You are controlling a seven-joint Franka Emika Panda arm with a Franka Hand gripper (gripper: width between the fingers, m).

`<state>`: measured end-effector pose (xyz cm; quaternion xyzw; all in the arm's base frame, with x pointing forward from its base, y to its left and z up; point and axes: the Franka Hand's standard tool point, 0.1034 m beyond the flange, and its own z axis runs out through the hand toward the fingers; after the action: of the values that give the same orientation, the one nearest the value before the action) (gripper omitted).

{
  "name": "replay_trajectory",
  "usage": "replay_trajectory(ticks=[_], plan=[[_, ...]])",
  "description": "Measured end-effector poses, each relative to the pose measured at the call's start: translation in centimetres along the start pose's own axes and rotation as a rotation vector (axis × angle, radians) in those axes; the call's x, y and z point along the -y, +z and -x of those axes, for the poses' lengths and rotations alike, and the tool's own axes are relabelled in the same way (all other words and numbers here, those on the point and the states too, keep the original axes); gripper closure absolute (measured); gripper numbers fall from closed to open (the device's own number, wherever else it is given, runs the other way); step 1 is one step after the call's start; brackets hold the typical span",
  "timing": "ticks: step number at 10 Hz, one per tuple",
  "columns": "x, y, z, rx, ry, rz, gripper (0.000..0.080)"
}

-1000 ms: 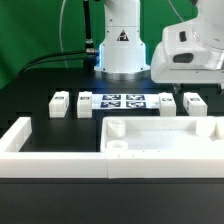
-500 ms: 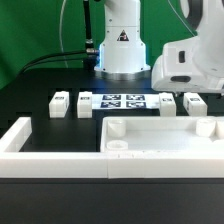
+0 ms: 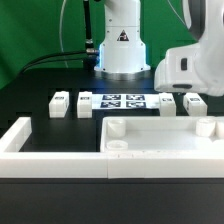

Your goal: Assemble desk

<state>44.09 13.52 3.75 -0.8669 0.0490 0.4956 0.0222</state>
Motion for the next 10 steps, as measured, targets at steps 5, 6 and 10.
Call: replay_trajectory(ticks=[5, 6, 10], plan=[[-0.1, 0.6, -1.5, 0.042, -0.004, 0.003, 0.0151], [-0.2, 1.3, -1.9, 0.037, 0.001, 0.003, 0.0151], [0.0, 2.3, -2.3, 0.032, 0.001, 0.002, 0.0151]])
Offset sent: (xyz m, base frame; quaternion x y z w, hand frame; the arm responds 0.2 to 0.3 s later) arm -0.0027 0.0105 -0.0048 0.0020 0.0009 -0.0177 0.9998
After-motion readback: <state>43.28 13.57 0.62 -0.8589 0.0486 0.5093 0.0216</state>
